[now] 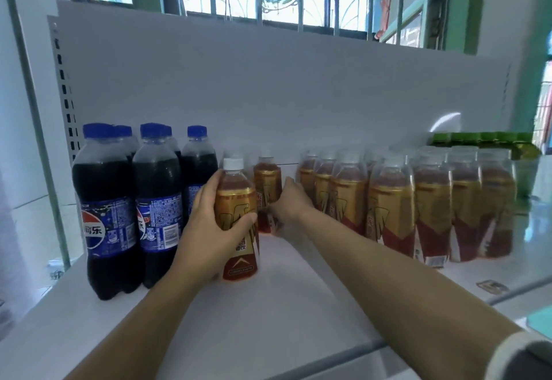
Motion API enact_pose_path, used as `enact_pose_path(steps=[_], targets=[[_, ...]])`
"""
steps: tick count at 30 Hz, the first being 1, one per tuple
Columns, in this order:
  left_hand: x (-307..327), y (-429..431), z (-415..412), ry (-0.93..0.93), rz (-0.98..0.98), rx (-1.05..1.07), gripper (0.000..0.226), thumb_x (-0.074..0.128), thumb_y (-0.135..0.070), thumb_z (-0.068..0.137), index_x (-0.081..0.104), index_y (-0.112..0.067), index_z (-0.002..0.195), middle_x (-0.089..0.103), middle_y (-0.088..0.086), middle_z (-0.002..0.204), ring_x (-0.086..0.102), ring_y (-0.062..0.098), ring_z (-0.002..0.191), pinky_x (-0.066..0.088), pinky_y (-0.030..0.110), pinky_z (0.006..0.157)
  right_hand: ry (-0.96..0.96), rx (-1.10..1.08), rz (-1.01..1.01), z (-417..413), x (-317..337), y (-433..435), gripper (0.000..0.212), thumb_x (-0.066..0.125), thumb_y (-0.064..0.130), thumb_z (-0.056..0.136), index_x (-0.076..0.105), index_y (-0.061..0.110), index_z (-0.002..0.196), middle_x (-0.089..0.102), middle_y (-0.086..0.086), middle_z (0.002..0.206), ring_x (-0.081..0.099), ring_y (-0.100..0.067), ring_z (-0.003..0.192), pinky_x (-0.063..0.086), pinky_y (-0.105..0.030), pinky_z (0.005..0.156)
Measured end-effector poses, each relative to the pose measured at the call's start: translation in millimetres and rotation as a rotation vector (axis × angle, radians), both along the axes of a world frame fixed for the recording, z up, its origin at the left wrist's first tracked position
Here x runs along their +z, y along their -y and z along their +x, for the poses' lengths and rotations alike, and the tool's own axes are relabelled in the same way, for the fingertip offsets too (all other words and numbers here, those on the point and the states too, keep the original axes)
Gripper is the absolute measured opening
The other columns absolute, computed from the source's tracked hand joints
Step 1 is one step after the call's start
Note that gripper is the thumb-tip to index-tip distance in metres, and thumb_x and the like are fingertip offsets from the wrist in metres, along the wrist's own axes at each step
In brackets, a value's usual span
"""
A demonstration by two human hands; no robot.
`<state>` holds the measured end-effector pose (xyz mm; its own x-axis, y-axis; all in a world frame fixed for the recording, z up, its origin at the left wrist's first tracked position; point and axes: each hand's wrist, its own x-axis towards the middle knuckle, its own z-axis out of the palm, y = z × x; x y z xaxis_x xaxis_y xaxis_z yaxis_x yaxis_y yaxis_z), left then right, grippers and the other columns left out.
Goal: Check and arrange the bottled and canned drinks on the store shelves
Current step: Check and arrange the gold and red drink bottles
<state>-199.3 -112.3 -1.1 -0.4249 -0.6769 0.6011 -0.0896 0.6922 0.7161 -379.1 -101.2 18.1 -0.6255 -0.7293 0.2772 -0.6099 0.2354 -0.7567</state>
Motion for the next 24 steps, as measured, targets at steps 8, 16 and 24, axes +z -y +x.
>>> enact_pose_path(steps=[8, 16, 24], targets=[[10.2, -15.9, 0.1, -0.003, -0.257, 0.208, 0.083, 0.073, -0.026, 0.089, 0.023, -0.024, 0.155, 0.023, 0.000, 0.159, 0.023, 0.022, 0.146, 0.027, 0.057, 0.118, -0.746, -0.097, 0.105, 7.6, 75.3, -113.1, 0.035, 0.057, 0.038, 0.098, 0.064, 0.022, 0.129, 0.058, -0.001, 0.135, 0.059, -0.025, 0.116, 0.041, -0.032, 0.086], [30.0, -64.0, -32.0, 0.172, -0.497, -0.174, 0.043, 0.062, -0.031, 0.096, 0.048, -0.035, 0.137, 0.046, -0.022, 0.126, 0.044, -0.005, 0.118, 0.041, 0.028, 0.103, -1.009, -0.372, 0.504, -35.6, 102.8, -178.2, 0.065, 0.046, 0.072, 0.093, 0.064, 0.019, 0.125, 0.066, -0.004, 0.120, 0.061, -0.027, 0.106, 0.038, -0.034, 0.079], [14.1, -66.8, -68.3, 0.253, 0.022, -0.366, 0.044, 0.061, -0.044, 0.091, 0.050, -0.040, 0.134, 0.055, -0.027, 0.120, 0.052, -0.006, 0.114, 0.044, 0.016, 0.090, -0.837, -0.121, 0.172, -39.4, 104.7, -185.0, 0.046, 0.063, 0.061, 0.090, 0.071, 0.023, 0.115, 0.068, 0.004, 0.115, 0.056, -0.013, 0.095, 0.042, -0.030, 0.080]])
